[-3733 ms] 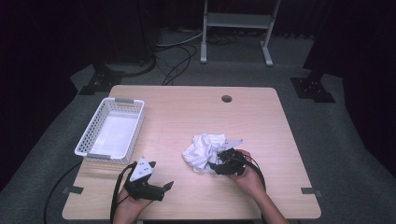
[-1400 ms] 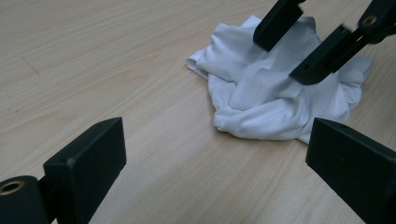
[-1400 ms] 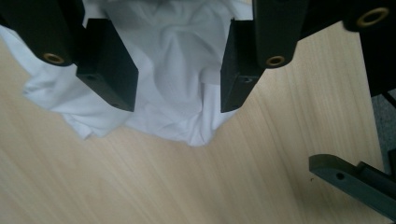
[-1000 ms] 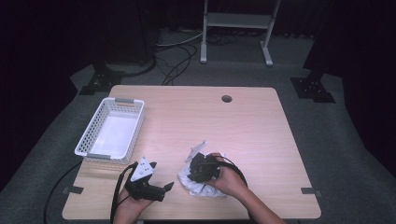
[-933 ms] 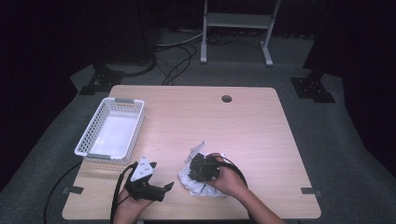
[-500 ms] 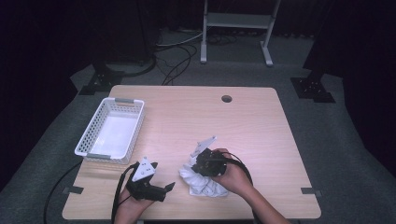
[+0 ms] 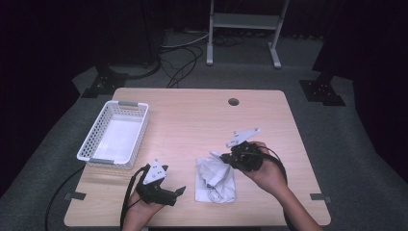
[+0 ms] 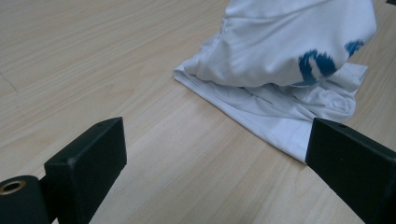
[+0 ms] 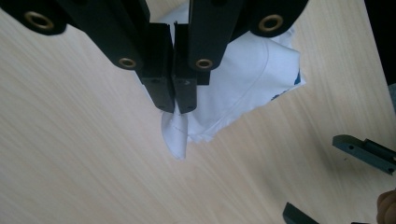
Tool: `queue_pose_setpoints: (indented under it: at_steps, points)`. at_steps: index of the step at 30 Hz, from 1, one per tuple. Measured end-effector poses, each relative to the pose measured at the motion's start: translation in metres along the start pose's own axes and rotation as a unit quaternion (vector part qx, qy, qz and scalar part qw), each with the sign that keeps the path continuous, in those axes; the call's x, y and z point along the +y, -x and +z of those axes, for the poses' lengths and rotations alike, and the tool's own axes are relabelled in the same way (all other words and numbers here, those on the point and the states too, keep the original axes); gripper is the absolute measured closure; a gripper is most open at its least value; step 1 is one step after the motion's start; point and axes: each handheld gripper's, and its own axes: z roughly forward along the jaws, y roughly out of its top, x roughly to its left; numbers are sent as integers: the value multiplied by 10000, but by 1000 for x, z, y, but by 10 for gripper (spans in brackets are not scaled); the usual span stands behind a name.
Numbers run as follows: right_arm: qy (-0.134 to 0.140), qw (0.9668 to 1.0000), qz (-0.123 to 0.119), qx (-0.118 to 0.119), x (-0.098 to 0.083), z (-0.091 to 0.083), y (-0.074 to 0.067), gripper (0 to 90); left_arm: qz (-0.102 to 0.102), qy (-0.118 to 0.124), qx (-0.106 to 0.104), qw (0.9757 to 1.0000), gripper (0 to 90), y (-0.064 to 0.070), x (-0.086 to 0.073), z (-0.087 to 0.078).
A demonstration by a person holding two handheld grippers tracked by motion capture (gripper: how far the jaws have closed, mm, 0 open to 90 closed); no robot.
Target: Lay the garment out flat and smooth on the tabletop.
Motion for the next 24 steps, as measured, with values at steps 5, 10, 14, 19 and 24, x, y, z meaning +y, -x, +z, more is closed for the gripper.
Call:
queue_pose_setpoints:
  at_steps: [5,10,14,19,24]
  points:
    - [114,9995,157,-253,-11,-25,18,876,58,-7,2,10000,51,2,8,3]
    - [154,9977,360,-548,-29,-49,37,876,113,-20,9,9999,51,4,15,7]
    - [108,9941,666,-848,-54,-68,56,875,136,-58,2,9999,51,5,17,10]
    - [-267,9832,1069,-1458,-92,-82,77,853,137,-89,-11,9999,51,6,18,14]
    - [-332,9782,1414,-1487,-113,-82,87,673,140,-113,-31,9998,51,6,20,17]
